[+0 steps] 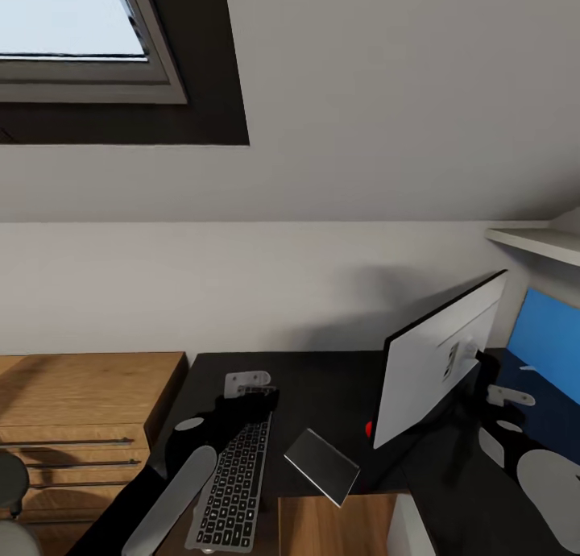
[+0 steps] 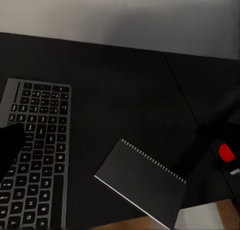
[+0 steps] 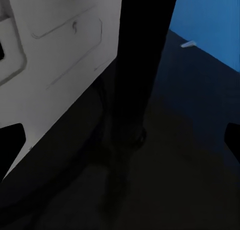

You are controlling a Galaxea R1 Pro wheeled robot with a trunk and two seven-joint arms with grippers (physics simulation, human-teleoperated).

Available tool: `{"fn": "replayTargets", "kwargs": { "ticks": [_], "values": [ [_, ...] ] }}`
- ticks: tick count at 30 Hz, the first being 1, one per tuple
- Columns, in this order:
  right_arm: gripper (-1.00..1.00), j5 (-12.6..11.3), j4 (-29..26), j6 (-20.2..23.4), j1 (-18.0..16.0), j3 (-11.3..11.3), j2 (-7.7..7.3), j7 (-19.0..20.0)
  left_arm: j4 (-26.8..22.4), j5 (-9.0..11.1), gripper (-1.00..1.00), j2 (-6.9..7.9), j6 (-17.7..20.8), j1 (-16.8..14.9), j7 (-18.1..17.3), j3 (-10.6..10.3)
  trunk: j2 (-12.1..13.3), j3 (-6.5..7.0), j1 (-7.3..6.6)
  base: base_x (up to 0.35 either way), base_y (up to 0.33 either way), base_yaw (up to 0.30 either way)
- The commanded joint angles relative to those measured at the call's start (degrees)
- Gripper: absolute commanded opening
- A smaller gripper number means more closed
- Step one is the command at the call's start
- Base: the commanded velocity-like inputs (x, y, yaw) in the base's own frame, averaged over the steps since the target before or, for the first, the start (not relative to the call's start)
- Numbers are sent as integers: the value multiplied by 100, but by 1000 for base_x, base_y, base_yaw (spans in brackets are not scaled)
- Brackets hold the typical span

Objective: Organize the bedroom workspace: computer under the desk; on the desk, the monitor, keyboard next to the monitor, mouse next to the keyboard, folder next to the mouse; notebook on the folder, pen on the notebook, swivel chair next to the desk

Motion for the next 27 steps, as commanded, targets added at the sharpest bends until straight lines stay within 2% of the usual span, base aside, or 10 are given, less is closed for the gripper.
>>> {"fn": "replayTargets", "kwargs": {
  "ticks": [1,3,4,5,10,27],
  "values": [
    [100,58,8,-16,-6,-49,3,-64,-7,76,100,5,-2,-6,59,-13,-48,-23,25,0,0,0],
    [100,45,5,-10,-4,-62,7,-265,-7,96,100,4,-2,-6,60,-12,-128,-59,69,0,0,0],
    [100,38,2,-17,-6,-62,8,-508,-7,107,100,4,-2,-6,60,-13,-168,-77,91,0,0,0],
    [100,37,-2,-28,-8,-56,8,-547,-7,108,100,4,-2,-6,60,-13,-208,-95,113,0,0,0],
    [100,47,-6,-230,-9,-46,15,-609,-7,110,100,4,-2,-6,60,-19,-409,-185,223,0,0,0],
    [100,36,3,-296,-5,-49,44,-615,-7,110,100,10,-2,-6,60,-12,-1091,-490,596,0,0,0]
  ]
}}
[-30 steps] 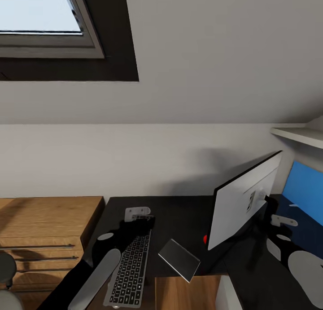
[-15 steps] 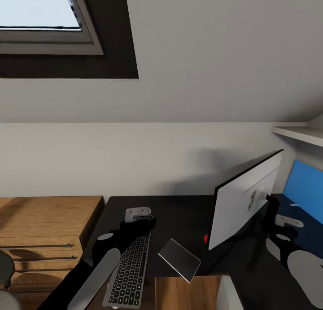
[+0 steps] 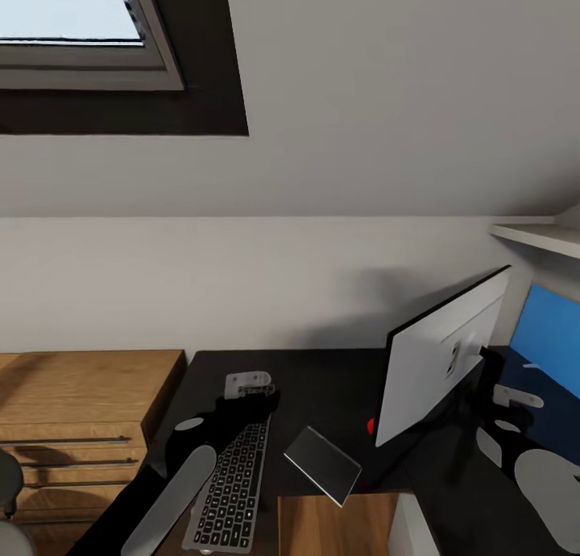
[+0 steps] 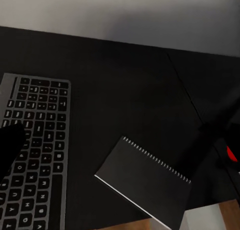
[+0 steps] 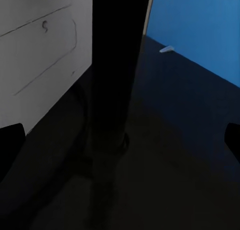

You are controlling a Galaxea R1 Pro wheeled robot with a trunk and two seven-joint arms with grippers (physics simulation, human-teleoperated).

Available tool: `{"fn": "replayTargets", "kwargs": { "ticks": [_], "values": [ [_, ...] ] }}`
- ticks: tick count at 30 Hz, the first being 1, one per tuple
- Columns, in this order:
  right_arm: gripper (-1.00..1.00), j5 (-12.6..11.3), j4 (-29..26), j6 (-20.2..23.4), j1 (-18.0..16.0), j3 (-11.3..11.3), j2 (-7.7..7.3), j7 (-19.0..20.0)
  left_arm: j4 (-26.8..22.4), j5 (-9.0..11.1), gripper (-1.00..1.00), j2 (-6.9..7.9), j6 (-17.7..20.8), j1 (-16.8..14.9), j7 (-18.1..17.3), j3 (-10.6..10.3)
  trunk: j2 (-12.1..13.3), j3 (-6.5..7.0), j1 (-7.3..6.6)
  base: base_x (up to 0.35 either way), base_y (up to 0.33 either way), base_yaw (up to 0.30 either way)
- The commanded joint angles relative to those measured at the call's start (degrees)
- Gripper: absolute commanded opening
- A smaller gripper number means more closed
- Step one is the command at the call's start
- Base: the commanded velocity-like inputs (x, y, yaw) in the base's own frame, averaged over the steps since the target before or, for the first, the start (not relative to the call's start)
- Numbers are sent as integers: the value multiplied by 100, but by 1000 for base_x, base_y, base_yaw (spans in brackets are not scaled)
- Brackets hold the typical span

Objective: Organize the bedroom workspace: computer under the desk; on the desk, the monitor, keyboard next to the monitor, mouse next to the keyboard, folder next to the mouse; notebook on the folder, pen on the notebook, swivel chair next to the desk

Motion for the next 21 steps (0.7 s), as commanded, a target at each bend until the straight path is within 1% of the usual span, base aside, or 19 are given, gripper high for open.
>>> {"fn": "replayTargets", "kwargs": {
  "ticks": [1,16,21],
  "values": [
    [100,60,10,-21,-8,-47,0,-17,-8,55,100,7,-1,-9,59,-12,-51,-29,25,0,0,0],
    [100,60,13,-25,-8,-47,2,-16,-8,55,100,7,-1,-9,59,-11,-652,-298,354,0,0,0],
    [100,75,12,-46,-8,-51,-6,-17,-8,55,100,7,-1,-9,56,-32,-652,-298,354,0,0,0]
  ]
}}
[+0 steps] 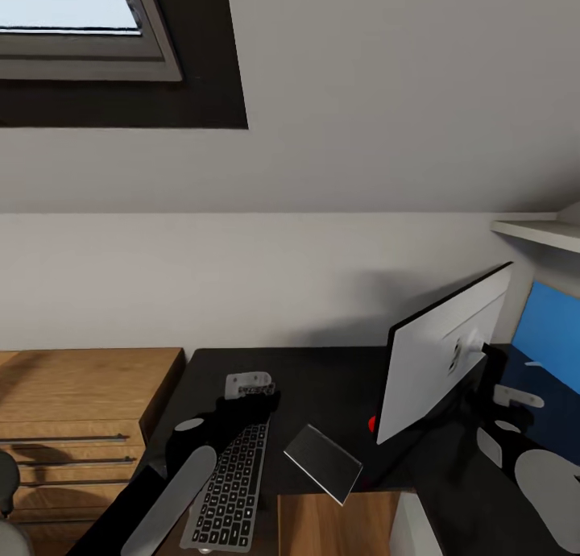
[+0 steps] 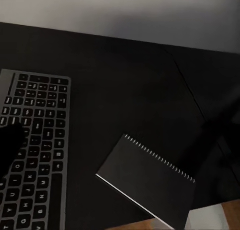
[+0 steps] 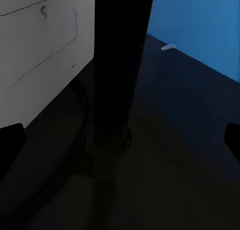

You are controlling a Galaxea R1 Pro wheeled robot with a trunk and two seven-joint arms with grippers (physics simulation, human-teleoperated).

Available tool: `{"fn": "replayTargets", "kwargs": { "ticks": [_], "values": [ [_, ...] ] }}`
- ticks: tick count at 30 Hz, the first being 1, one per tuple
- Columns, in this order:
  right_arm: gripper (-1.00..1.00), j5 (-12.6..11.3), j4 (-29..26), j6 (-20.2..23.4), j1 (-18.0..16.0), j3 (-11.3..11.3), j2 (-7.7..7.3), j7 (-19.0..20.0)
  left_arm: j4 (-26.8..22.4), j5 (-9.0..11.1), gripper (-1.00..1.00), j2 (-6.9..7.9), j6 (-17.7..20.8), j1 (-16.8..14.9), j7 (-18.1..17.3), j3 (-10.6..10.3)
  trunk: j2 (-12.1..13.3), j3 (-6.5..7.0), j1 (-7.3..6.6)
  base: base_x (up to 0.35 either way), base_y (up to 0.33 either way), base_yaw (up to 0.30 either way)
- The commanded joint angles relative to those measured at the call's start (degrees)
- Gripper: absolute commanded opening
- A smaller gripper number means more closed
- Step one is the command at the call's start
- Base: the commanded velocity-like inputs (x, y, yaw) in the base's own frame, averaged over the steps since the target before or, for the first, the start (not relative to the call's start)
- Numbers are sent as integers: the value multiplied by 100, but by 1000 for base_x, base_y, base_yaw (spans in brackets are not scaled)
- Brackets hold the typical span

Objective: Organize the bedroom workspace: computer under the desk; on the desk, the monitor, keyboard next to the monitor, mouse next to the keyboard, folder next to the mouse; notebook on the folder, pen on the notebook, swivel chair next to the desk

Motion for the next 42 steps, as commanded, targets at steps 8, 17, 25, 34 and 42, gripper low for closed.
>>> {"fn": "replayTargets", "kwargs": {
  "ticks": [8,17,25,34,42],
  "values": [
    [100,62,54,-274,-6,-46,-40,-25,-8,59,100,26,-1,-8,54,-27,-8,-9,1,0,0,0],
    [100,52,69,-311,-6,-49,-60,-26,-8,63,100,31,-1,-8,53,-32,-8,-9,1,93,0,0],
    [100,46,70,-305,-6,-54,-64,-26,-8,63,100,31,7,-8,53,-55,-8,-9,1,108,0,0],
    [100,42,70,-68,-6,-55,-184,-34,-8,64,100,31,8,-8,53,-120,-8,-9,1,66,-10,0],
    [100,36,70,-33,-6,-79,-256,-35,-8,64,100,31,8,-8,53,-170,-8,-9,1,44,0,0]
  ]
}}
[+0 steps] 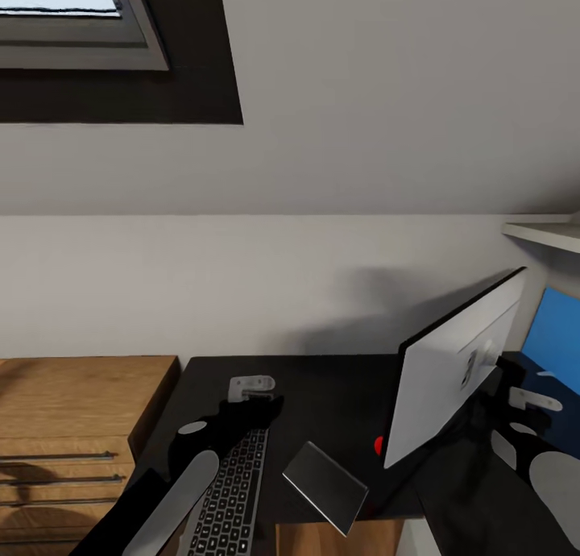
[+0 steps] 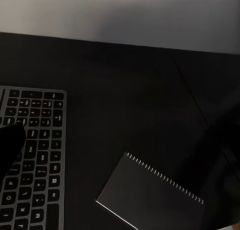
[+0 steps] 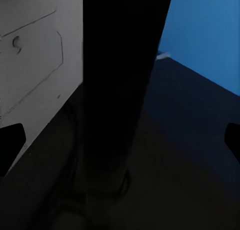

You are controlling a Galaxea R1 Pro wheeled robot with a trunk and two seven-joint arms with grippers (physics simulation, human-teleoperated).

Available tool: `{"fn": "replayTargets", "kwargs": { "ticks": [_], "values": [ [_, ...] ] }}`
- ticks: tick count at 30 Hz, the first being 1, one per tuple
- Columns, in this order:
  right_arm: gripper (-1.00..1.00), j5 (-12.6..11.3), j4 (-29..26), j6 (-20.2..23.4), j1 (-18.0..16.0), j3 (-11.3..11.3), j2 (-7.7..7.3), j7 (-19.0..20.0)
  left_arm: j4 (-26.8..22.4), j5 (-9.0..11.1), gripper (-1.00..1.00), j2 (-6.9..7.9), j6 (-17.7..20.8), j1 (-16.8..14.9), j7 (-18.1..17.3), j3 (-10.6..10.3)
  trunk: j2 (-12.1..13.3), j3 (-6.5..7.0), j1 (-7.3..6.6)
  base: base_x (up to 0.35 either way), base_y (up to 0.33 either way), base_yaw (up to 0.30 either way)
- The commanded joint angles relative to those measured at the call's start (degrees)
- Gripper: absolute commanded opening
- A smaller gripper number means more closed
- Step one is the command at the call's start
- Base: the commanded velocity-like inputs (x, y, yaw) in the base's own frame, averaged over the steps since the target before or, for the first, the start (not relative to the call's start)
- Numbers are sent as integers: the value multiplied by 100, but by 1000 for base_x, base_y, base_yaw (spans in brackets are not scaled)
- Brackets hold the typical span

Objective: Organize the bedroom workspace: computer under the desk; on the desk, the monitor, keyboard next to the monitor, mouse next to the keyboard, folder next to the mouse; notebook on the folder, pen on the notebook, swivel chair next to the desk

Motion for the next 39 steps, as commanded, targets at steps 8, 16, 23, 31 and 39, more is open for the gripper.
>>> {"fn": "replayTargets", "kwargs": {
  "ticks": [8,16,23,31,39],
  "values": [
    [100,60,11,-20,-8,-47,-4,-17,-6,55,100,4,-1,-9,59,-14,-7,-9,2,40,0,0],
    [100,60,7,-20,-8,-48,-12,-17,1,55,100,4,-1,-9,59,-17,-7,-9,2,122,0,0],
    [100,60,2,-20,-8,-48,-12,-17,1,55,100,4,-1,-9,59,-21,-7,-9,2,73,-35,0],
    [100,60,2,-20,-9,-48,-12,-17,10,55,100,4,-1,-9,59,-26,-7,-9,2,31,-27,0],
    [100,60,2,-20,-9,-48,-12,-17,10,56,100,2,-1,-9,59,-26,-7,-9,2,123,-129,0]
  ]
}}
